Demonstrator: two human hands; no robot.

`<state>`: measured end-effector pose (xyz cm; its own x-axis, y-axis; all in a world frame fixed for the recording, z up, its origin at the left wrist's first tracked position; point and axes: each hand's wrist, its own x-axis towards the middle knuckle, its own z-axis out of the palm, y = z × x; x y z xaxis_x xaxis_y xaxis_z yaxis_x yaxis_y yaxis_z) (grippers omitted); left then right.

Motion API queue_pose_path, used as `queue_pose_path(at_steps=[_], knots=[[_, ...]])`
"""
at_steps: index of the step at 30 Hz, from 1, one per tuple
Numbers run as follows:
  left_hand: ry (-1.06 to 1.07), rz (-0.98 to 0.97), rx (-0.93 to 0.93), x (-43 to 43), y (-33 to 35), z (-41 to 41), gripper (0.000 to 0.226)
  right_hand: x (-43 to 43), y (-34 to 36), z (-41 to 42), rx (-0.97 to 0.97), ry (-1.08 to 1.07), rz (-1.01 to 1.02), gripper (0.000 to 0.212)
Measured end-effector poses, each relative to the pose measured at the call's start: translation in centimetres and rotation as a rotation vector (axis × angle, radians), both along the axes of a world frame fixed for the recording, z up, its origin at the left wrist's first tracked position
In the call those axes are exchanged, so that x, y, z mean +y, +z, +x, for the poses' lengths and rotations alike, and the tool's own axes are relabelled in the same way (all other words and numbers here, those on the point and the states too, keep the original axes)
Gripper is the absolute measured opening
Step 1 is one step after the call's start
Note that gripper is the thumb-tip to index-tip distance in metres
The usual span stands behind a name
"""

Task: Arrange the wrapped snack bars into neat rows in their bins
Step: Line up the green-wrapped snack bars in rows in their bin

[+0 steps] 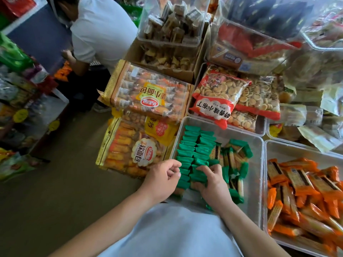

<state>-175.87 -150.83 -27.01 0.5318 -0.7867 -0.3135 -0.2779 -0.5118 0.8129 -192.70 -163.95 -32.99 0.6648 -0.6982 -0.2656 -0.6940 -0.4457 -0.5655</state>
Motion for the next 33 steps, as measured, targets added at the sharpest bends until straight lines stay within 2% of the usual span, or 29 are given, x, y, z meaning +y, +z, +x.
queue_pose_path(at_steps=[5, 10, 14, 17, 22, 30, 33], knots=[[0.003, -0.002, -0.012, 0.3, 0.1, -0.4, 0.026, 0.8, -0.3, 0.3, -0.045, -0.089, 0.111, 0.055], [-0.043, -0.002, -0.077, -0.2, 0.6, -1.1, 0.026, 0.3, 0.9, -1.0, -0.054, -0.091, 0.123, 0.063], [-0.167, 0.017, -0.074, -1.6, 0.9, -2.4, 0.024, -1.6, 3.8, -3.7, -0.020, -0.177, 0.164, 0.038], [-0.367, 0.139, -0.006, -3.4, 0.5, -4.4, 0.026, -2.3, 6.0, -6.6, -0.032, -0.280, 0.180, 0.023], [-0.698, 0.414, 0.026, -6.4, -1.3, -8.3, 0.041, -1.5, 7.2, -10.4, -0.041, -0.409, 0.185, 0.020], [-0.880, 0.590, 0.013, -9.2, -4.1, -11.2, 0.057, 0.7, 8.1, -13.1, -0.113, -0.462, 0.253, 0.019], [-0.964, 0.674, -0.080, -9.1, -4.0, -11.3, 0.066, 0.8, 8.1, -13.5, -0.131, -0.468, 0.263, 0.018]])
